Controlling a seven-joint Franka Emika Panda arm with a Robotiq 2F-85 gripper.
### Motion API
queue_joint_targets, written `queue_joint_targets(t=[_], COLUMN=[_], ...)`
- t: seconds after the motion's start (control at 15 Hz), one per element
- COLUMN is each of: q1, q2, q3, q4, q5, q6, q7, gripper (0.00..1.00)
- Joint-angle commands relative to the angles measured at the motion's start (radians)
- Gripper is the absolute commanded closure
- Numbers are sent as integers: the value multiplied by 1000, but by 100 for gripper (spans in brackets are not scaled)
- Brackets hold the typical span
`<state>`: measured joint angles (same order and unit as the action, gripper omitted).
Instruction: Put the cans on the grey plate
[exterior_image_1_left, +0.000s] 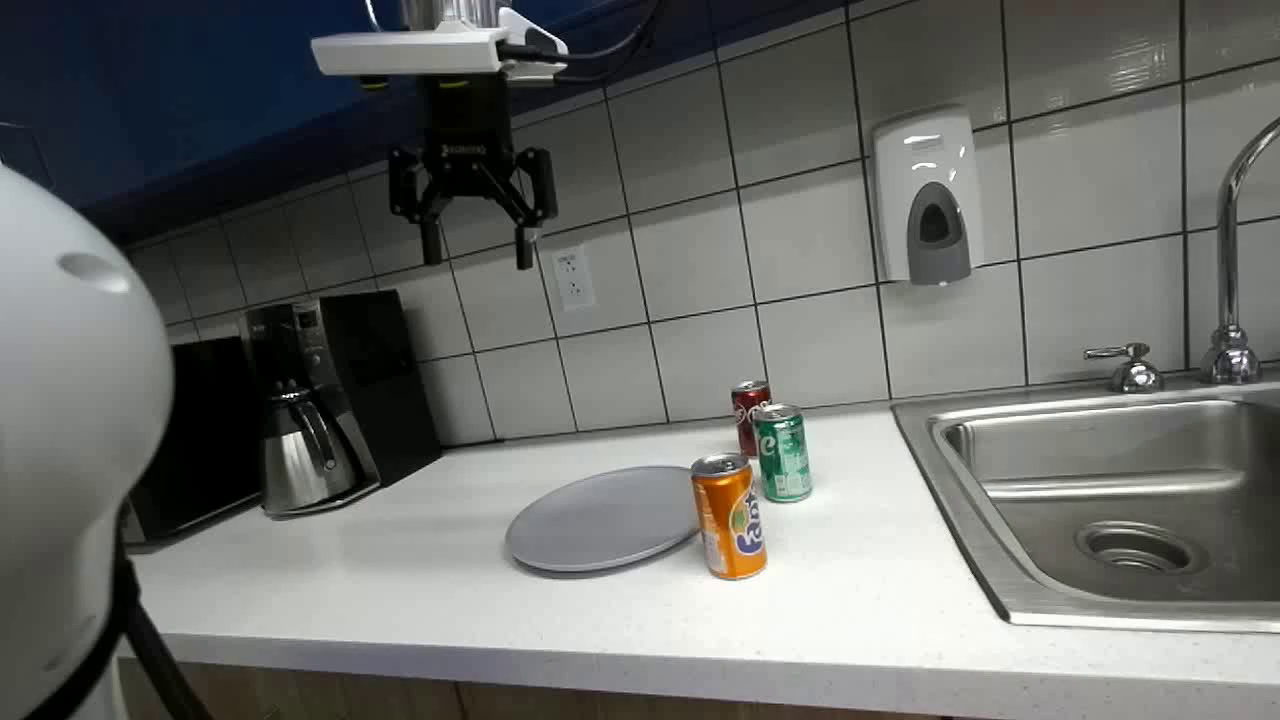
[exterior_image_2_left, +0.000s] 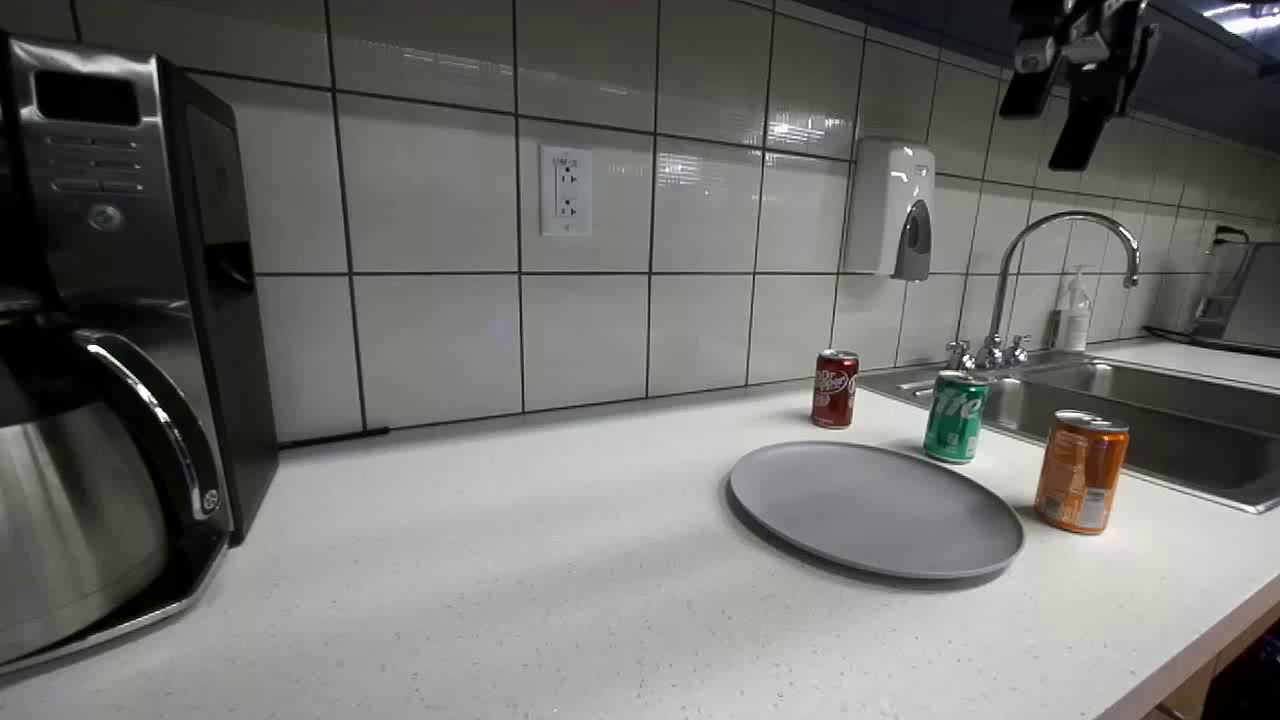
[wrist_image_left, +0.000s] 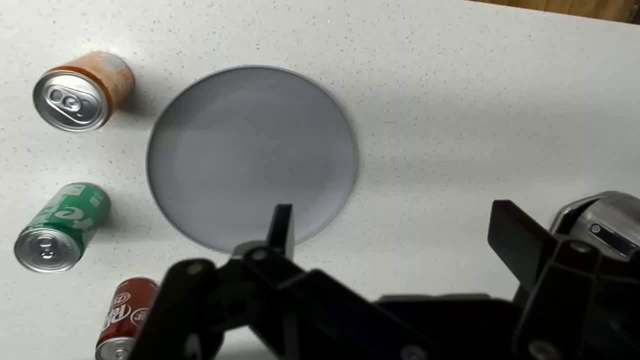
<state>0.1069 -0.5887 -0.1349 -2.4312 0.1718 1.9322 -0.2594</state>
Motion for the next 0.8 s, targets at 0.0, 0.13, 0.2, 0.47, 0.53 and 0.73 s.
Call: queue_joint_targets(t=[0.0,0.13,0.2,0.47,0.53,0.73], q1=[-20,-20,-20,-30,-35,-47], q2=[3,3,3,10,14,23], q3=[16,16,16,30,37,48], q4=[3,3,3,-3,-6,-17], q5=[10,10,10,-15,-27,-45], q6=[-5,-5,-5,3,8,26], q7=[-9,-9,-9,8,17,32], gripper=[0,0,0,0,0,0])
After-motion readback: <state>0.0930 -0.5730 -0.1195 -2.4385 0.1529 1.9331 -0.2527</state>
